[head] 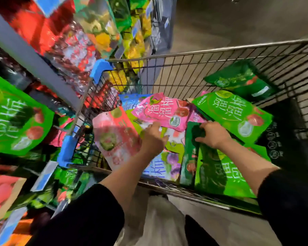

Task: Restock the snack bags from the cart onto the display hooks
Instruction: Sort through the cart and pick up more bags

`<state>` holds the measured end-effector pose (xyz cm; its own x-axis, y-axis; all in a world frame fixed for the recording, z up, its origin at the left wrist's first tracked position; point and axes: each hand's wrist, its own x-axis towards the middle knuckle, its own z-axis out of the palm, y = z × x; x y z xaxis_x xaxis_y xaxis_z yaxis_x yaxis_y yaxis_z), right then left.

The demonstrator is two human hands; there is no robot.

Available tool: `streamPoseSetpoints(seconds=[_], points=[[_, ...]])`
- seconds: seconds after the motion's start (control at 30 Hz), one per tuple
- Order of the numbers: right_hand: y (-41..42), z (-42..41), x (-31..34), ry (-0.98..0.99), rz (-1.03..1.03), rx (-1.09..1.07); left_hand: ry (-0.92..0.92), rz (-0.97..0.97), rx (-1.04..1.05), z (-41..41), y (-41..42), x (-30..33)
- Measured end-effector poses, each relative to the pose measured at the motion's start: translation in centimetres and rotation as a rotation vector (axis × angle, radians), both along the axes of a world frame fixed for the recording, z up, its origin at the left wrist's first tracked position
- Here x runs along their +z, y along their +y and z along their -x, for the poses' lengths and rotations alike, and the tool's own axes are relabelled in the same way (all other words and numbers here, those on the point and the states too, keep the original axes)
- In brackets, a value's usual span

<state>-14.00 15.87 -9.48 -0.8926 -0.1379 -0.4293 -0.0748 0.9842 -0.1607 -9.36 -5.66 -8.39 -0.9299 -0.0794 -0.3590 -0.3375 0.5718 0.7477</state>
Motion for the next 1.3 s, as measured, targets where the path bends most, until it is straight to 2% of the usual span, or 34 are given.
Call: streamPoseSetpoints(seconds=[0.1, 0.27, 0.43, 0.53, 0.63, 0.73, 0.77, 0.87, 0.97, 1.03, 1.1, 1.2, 1.3], points=[[3.5, -1.5, 0.8, -0.118, 0.100, 0.010, -0.084, -0.033, -0.109, 0.6, 4.0, -1.3], [6.5, -2.5, 1.2, -0.072, 0.289, -0.199, -0.192, -0.167, -0.179, 0.2, 7.6, -2.0], [5.5, -2.8, 2.8, 0.080, 0.661, -0.391, -0.230, -0.274, -0.233, -0.4, 7.7, -1.7], [3.6, -2.1, 4.1, 0.089, 0.903, -0.519, -0.205, -0.305, -0.223, -0.2, 6.4, -1.2], [1.3, -1.0, 5.2, 0.122, 1.149, -0.697, -0.128, -0.339, -0.140, 1.1, 3.7, 0.4], [-0.6, 0.2, 5.9, 0.174, 1.401, -0.915, -0.025, -0.363, 0.067, 3.0, 0.4, 1.5], [-1.1, 0.6, 6.2, 0.173, 1.462, -0.942, -0.003, -0.425, 0.112, 3.3, -0.2, 2.0], [-2.9, 1.3, 6.4, 0.159, 1.636, -1.061, -0.037, -0.654, 0.206, 3.3, -0.7, 2.4], [-4.6, 2.0, 5.2, 0.110, 1.770, -1.207, -0.077, -0.633, 0.235, 3.3, -0.6, 1.5], [-5.2, 2.0, 3.7, 0.068, 1.632, -1.199, -0.059, -0.498, 0.267, 3.4, -1.2, 0.6], [-5.0, 1.4, 3.2, 0.097, 1.373, -1.090, 0.020, -0.334, 0.270, 2.8, -2.1, 0.1], [-2.5, 0.2, 2.2, 0.135, 0.886, -0.897, 0.068, -0.085, 0.327, 1.6, -3.8, -0.7], [1.2, -1.4, 1.1, 0.032, 0.360, -0.741, -0.010, 0.027, 0.316, 1.6, -5.7, -2.3]])
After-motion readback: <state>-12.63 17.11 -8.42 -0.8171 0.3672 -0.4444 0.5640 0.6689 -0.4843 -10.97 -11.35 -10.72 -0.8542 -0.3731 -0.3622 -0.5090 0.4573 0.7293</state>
